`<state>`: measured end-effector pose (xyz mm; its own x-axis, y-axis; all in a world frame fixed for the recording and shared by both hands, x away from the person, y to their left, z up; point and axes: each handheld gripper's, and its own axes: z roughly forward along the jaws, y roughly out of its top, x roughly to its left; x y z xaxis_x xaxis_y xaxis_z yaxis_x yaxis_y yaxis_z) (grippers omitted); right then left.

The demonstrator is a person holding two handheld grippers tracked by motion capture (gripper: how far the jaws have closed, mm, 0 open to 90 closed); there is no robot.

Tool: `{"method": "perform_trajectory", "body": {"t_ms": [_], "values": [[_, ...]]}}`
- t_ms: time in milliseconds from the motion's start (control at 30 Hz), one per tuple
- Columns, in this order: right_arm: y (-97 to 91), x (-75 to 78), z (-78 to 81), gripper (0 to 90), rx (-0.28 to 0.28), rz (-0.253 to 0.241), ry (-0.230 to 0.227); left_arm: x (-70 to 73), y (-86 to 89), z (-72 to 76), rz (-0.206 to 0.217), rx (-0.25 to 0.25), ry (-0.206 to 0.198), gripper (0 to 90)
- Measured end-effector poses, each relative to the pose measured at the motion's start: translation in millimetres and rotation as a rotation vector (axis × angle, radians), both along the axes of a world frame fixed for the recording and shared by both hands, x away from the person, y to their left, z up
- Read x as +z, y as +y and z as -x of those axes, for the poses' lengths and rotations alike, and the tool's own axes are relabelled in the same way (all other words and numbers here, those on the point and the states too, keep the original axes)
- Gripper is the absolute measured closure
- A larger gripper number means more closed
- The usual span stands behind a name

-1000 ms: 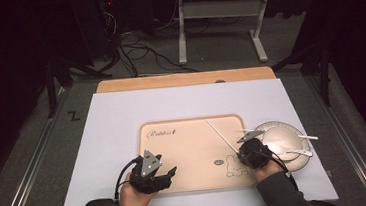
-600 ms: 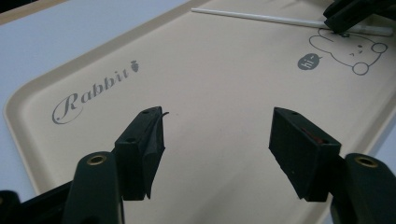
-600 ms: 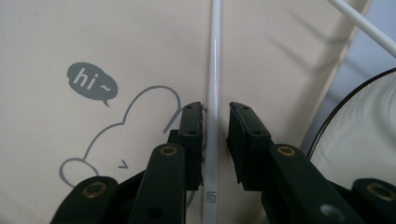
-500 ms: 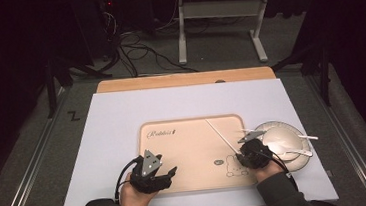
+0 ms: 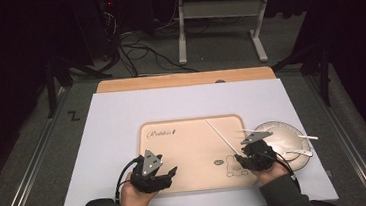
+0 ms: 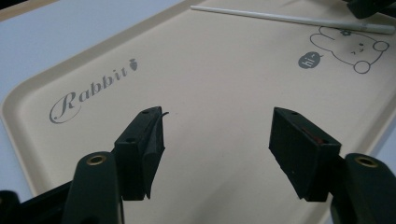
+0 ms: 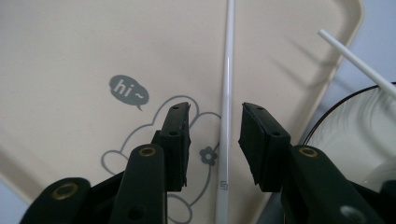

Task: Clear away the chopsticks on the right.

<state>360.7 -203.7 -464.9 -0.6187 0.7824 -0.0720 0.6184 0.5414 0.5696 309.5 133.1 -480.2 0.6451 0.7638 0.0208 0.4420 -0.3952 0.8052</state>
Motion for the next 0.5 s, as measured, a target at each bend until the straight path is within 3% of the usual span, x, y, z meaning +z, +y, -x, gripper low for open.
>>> {"method": "perform_trajectory", "body": {"t_ms": [267,367,500], "values": [[-12.1,24.1,13.5,60.6,0.033,-0.052,-0.045,-0.6,0.0,-0.4,0.002,0.001,0.002,36.0],[-20.1,33.1,18.4,65.7,0.047,-0.083,-0.048,-0.9,-0.5,-0.5,0.0,0.001,0.003,36.0],[-31.0,43.2,22.1,66.0,0.041,-0.119,-0.055,-1.3,-1.0,-1.0,-0.003,0.003,0.001,36.0]]}}
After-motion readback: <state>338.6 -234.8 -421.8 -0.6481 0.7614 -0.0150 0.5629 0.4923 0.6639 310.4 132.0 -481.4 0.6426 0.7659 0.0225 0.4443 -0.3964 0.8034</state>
